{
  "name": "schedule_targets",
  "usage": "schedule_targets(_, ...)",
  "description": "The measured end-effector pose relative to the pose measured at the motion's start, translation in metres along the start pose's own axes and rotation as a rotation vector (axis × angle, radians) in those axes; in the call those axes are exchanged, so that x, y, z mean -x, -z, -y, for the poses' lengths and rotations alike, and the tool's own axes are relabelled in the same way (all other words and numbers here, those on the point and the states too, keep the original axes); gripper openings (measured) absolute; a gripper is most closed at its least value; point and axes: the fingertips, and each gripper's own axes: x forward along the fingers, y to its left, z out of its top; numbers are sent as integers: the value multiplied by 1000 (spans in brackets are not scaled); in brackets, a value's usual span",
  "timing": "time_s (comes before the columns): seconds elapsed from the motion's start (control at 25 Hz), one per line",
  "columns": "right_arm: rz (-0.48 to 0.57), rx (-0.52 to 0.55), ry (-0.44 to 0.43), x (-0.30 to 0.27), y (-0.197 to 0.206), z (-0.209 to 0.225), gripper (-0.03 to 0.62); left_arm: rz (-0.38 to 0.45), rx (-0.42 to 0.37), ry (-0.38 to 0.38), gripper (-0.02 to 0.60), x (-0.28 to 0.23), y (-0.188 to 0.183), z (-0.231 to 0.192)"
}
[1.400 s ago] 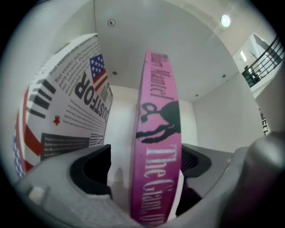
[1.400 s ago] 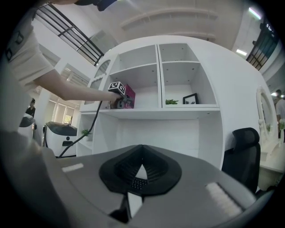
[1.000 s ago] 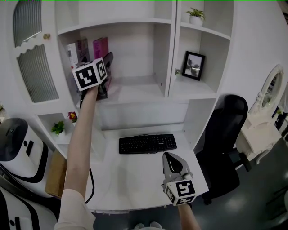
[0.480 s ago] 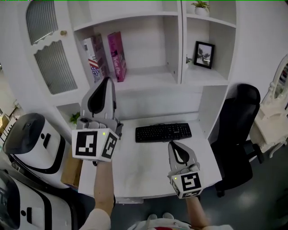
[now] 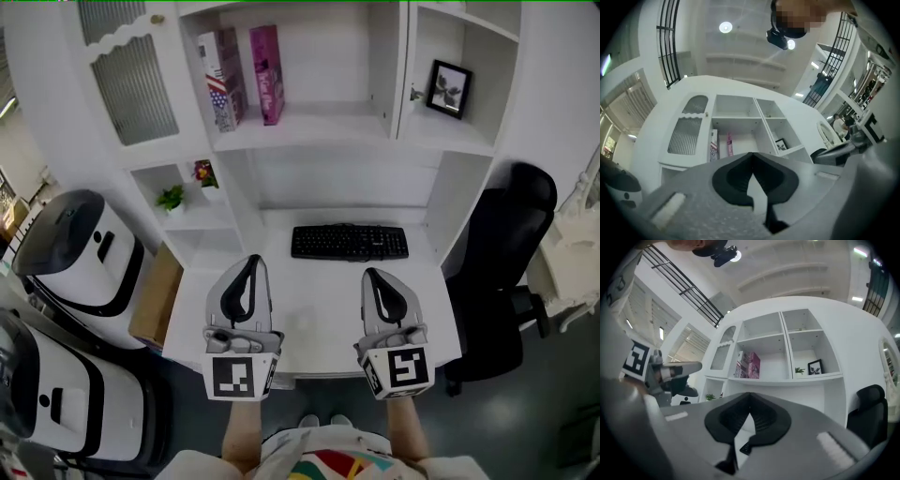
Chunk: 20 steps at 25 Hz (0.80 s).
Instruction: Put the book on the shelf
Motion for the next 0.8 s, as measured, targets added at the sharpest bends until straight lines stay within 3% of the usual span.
schedule_targets(0.2,-8,20,-22,8,7,-12,3,-85,24,-39,0,32,37,5)
schedule_targets(0.52,-23,6,-47,12,11,-26,3,-151,14,-55,0,47,55,3)
schedule_targets(0.8,-51,6,-54,17,20,-34,3,-160,69,-77,2,58,61,4)
